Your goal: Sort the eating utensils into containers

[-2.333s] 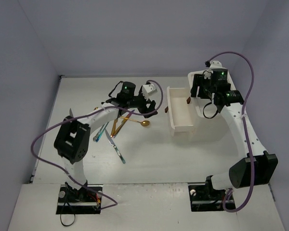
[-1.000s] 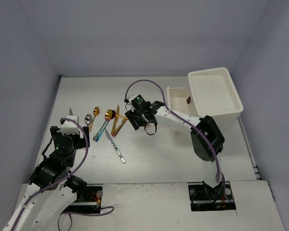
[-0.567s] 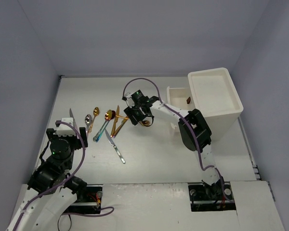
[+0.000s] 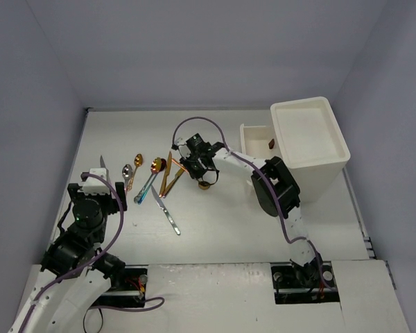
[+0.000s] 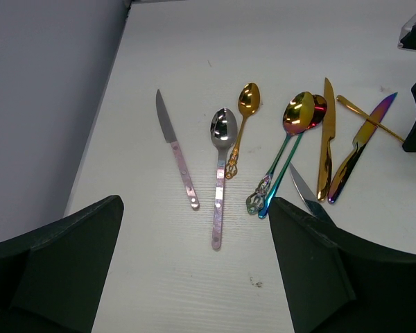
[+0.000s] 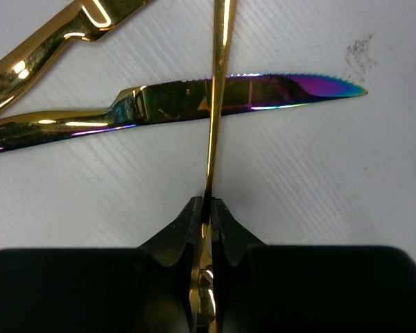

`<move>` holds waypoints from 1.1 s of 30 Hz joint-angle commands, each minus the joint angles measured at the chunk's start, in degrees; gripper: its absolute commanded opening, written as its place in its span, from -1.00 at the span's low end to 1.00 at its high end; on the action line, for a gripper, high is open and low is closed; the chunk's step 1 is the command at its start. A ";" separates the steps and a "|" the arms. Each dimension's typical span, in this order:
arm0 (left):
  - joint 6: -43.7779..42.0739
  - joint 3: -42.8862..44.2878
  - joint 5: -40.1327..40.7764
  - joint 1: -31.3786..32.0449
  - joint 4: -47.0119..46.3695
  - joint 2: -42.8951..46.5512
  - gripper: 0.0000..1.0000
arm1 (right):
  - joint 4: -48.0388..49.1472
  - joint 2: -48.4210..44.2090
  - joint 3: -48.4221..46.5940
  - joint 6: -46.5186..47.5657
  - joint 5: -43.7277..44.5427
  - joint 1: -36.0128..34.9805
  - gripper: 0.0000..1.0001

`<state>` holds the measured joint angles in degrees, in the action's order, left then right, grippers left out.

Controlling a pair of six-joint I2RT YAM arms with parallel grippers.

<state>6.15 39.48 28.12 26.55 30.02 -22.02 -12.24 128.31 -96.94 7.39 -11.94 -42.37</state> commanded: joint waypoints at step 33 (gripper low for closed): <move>-0.26 -0.81 -0.69 -1.32 -4.52 -1.09 0.67 | -2.54 -39.53 21.29 -20.55 29.67 15.23 -1.00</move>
<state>6.13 38.63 27.88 25.74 29.65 -21.87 -16.69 92.18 -76.59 -9.84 14.19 -28.93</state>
